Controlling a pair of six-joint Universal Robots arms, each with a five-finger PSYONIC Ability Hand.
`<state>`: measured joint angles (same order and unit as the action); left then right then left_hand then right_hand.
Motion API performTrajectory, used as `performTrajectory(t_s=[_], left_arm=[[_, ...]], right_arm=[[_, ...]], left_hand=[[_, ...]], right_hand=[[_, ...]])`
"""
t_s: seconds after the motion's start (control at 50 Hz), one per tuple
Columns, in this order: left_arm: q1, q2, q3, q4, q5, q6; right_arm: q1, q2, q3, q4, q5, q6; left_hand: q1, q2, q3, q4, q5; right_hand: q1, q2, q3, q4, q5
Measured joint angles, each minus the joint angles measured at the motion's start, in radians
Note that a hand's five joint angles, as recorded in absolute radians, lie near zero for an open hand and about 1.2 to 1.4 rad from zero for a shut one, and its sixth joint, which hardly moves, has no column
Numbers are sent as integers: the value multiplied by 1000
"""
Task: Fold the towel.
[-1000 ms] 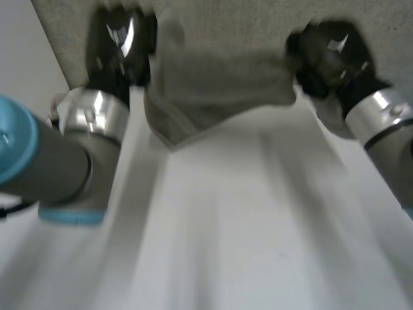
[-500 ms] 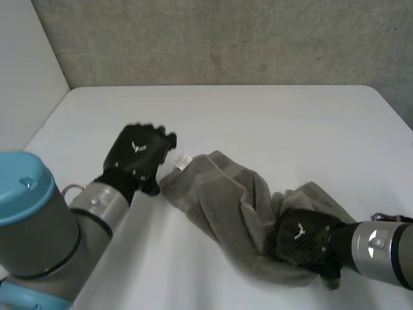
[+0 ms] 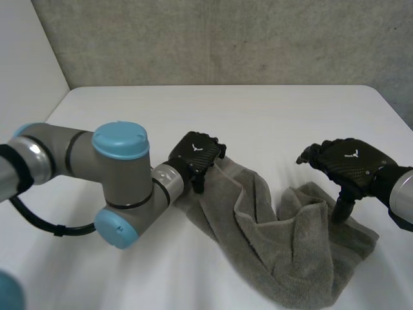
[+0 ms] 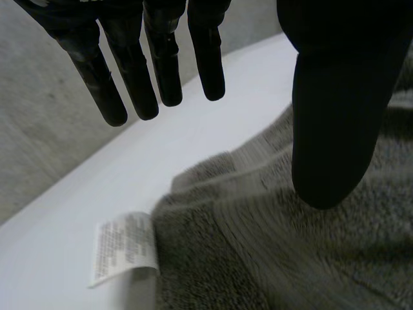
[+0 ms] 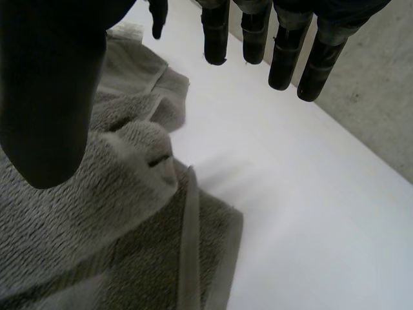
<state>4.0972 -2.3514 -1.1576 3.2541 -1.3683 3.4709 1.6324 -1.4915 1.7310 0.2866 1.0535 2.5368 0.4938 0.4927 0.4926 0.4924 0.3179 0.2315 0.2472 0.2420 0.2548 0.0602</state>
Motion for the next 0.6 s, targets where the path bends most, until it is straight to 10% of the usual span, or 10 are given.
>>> performTrajectory(t_s=[0.6], left_arm=[[-62,-129,155,-109,209,75]], right_arm=[[-37,29,96,-77,0,-5]], left_hand=[[67,67,67,67,67]], right_hand=[[0,0,0,0,0]])
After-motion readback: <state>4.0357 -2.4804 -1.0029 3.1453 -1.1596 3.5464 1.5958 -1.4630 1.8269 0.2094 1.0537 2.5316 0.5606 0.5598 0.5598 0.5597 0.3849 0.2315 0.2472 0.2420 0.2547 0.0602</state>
